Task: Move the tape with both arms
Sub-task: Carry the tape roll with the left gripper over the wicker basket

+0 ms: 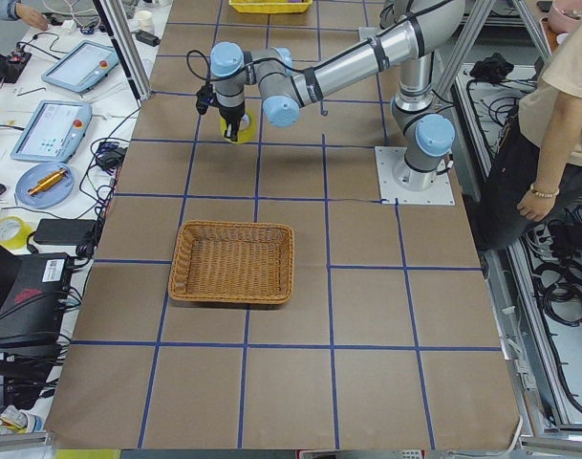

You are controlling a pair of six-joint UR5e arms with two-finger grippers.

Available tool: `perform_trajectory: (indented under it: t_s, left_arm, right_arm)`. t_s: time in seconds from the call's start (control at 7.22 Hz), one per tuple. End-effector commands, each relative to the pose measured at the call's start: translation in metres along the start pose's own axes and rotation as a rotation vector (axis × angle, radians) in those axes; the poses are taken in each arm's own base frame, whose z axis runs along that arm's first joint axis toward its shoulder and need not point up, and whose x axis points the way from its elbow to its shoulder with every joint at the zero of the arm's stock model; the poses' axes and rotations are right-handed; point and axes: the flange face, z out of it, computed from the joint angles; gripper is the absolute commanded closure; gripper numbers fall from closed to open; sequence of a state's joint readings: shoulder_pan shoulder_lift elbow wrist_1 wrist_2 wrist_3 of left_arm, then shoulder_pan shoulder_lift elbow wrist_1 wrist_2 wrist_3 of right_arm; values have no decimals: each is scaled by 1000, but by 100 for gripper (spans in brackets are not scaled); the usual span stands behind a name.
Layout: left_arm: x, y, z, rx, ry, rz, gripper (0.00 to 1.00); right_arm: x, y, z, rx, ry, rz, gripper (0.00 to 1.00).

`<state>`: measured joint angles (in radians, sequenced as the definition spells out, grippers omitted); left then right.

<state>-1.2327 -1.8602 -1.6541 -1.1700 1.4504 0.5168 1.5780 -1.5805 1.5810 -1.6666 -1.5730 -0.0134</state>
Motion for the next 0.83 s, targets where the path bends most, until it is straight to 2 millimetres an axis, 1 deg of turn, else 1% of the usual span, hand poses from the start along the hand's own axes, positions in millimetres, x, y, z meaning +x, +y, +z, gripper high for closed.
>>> perform_trajectory:
  t_s: [0.0,0.14,0.28,0.42,0.55,0.69]
  left_arm:
    - [-136,33,-22,1,-75,203,100]
    - [-171,26,-43,22,-122,238,100]
    - [-200,25,-41,12,-138,280,100]
    - [-257,44,-30,5,-135,280,100]
    - [-295,43,-12,31,-180,330,100]
    - [-314,37,3,39,-199,355,100]
  right_arm:
    - [1,3,1,-5,11,-1,0]
    - [1,3,4,-11,14,-4,0]
    - [1,3,3,-10,13,-4,0]
    - [2,3,7,-29,17,-3,0]
    - [2,3,7,-30,19,-3,0]
    - [2,4,6,-25,17,-3,0]
